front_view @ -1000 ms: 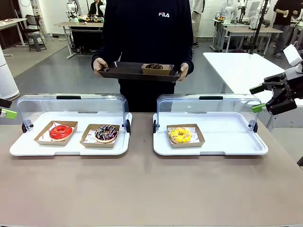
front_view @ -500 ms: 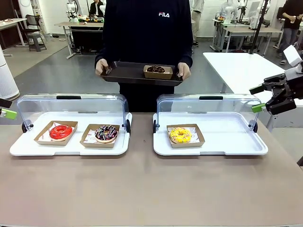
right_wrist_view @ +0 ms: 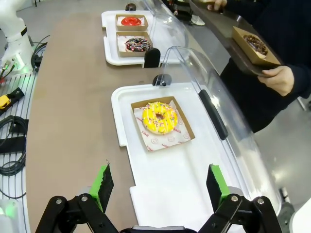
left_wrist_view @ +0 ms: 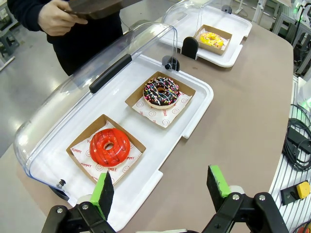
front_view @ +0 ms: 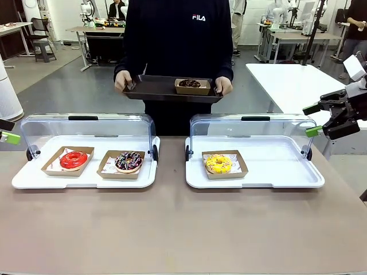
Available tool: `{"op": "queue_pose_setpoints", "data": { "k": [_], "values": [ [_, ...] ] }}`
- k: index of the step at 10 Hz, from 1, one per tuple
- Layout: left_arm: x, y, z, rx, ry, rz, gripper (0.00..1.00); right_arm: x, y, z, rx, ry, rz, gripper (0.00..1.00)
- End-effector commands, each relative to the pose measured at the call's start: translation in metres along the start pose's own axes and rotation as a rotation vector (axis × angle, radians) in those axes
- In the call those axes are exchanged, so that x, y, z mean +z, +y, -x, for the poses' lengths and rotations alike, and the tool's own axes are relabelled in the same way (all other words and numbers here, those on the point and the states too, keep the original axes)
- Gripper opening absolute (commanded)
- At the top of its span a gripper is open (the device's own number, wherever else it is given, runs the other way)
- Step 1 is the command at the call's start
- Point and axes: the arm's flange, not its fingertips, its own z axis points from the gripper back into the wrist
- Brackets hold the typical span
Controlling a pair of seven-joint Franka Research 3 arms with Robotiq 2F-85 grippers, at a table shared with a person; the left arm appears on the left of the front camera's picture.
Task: Provide the desired donut to the person.
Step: Pick up and lift the Paper togo box containing the Donut pointed at by the person.
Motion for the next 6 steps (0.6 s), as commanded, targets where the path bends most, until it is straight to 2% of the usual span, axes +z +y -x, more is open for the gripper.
{"op": "queue_pose_setpoints", "data": {
  "k": [1, 6],
  "values": [
    [0.0002, 0.0019, 0.003, -0.014, -0.017, 0.005, 1.0, -0.0009, 0.0, 0.0014, 0.003, -0.017, 0.001, 1.0],
    [0.0002, 0.0019, 0.003, -0.014, -0.017, 0.005, 1.0, -0.0009, 0.0, 0.0014, 0.003, -0.017, 0.001, 1.0]
  ]
}}
